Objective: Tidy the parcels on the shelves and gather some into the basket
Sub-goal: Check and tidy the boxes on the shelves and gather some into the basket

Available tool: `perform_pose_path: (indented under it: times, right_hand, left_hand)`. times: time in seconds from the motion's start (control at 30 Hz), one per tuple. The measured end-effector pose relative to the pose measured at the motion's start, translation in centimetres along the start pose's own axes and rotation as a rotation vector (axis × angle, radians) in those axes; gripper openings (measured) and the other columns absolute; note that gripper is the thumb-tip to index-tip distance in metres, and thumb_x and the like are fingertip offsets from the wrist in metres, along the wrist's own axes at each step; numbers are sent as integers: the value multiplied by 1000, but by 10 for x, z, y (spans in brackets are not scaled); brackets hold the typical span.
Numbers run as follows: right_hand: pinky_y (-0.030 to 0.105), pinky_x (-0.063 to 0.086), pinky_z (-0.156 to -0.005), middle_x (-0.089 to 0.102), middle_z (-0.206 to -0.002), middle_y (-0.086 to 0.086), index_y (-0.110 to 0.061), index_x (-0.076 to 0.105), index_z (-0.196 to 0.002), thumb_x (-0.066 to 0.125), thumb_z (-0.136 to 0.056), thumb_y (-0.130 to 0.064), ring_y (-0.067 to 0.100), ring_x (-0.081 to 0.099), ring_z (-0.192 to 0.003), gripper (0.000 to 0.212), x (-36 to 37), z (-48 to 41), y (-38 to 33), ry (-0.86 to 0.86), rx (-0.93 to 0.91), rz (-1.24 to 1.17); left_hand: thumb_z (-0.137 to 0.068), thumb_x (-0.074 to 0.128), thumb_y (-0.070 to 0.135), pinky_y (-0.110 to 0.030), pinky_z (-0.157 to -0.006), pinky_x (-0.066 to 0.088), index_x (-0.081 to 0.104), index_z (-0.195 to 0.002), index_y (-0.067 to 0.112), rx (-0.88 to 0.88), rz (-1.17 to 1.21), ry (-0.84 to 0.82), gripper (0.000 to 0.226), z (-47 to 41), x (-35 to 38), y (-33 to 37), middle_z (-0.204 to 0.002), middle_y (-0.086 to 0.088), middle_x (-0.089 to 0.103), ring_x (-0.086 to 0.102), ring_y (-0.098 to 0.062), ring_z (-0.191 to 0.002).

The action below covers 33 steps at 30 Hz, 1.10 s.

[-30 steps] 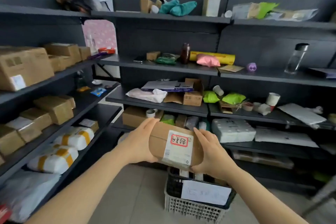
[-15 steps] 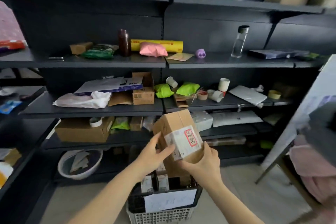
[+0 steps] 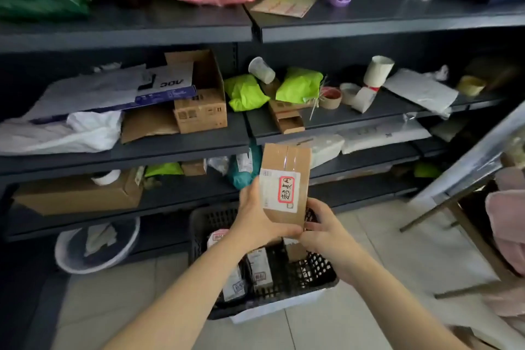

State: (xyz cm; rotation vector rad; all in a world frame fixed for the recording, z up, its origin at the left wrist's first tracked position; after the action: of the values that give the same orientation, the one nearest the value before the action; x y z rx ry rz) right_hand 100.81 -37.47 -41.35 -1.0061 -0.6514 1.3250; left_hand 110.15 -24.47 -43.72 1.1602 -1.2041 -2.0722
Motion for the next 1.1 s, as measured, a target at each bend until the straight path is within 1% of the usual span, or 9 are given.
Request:
perform_pose_path:
  times: [0.1, 0.17, 0.3, 0.5, 0.57, 0.67, 0.73, 0.9, 1.1]
  right_hand:
    - [27, 49, -86, 61, -116, -11, -34, 43, -130, 73, -61, -11, 8, 61, -104, 78, 0, -22, 14, 18, 62, -74]
    - [21, 45, -78, 56, -111, -21, -45, 48, -114, 67, -53, -14, 3, 56, -103, 71, 3, -36, 26, 2, 86, -101]
    - [14, 44, -65, 62, -108, -15, -45, 47, -120, 58, -74, 1, 5, 57, -102, 66, 12, -67, 74, -88, 203, -172]
    - [19, 44, -75, 49, -118, -13, -54, 46, -99, 49, -86, 5, 12, 49, -115, 61, 31, -112, 132, -131, 277, -180]
    - [22, 44, -84, 51, -119, -10, -51, 46, -113, 61, -82, -3, 12, 49, -115, 59, 35, -125, 151, -106, 304, -147]
    - [27, 36, -102, 36, -137, 1, -29, 25, -146, 74, -70, -12, 19, 38, -128, 92, 23, -144, 179, 51, 162, 259]
    - [35, 30, -110, 15, -148, 1, -26, 4, -150, 75, -72, -12, 21, 23, -137, 106, 7, -157, 185, 133, 12, 616]
    - [57, -9, -114, -15, -156, -6, -33, -16, -146, 71, -72, -31, 24, -22, -144, 114, -5, -191, 198, -327, -237, 1317]
    - [61, -2, -114, 8, -154, -3, -27, -11, -149, 76, -64, -43, 20, 3, -145, 123, 2, -219, 234, -455, -165, 1429]
  left_hand:
    - [-42, 89, 48, -29, -105, 31, 17, -140, 34, 0, -138, -40, 122, -28, 6, -25, -131, 7, 25, 20, -2, -119]
    - [-38, 88, 52, -40, -107, 35, 10, -144, 35, -26, -219, -95, 132, -44, 15, -45, -133, 4, 28, 23, -12, -128]
    - [-36, 83, 64, -46, -104, 37, -11, -145, 34, -146, -460, -185, 147, -58, 43, -89, -142, 0, 22, 25, -22, -134]
    - [-49, 80, 61, -46, -109, 30, -25, -143, 25, -335, -556, -135, 145, -71, 73, -152, -154, -1, 7, 10, -26, -142]
    - [-49, 81, 54, -44, -110, 31, -20, -143, 30, -310, -532, -136, 140, -74, 77, -171, -152, 0, 13, 14, -24, -140]
    - [-53, 84, 44, -41, -114, 23, -18, -146, 30, -213, -609, -232, 139, -75, 75, -195, -153, 4, 9, 12, -20, -140]
    - [-53, 84, 41, -40, -116, 19, -18, -146, 33, -132, -685, -305, 138, -79, 72, -208, -154, 6, 8, 12, -18, -141]
    - [-57, 84, 39, -35, -118, 8, -12, -149, 30, 41, -809, -495, 133, -99, 94, -222, -156, 8, 2, 9, -16, -142]
    - [-61, 83, 42, -28, -118, 1, -6, -150, 23, 74, -776, -547, 127, -117, 128, -250, -157, 8, 2, 4, -14, -142]
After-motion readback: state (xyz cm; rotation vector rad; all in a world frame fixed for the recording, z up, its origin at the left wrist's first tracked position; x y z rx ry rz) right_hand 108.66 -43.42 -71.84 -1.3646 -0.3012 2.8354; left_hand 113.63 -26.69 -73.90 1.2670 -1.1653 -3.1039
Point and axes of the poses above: each hand's wrist, its own z-axis away from the middle knuckle, its own x-axis out of the palm, y = z × x, the point moved 1 cm from there along -z, towards the middle knuckle
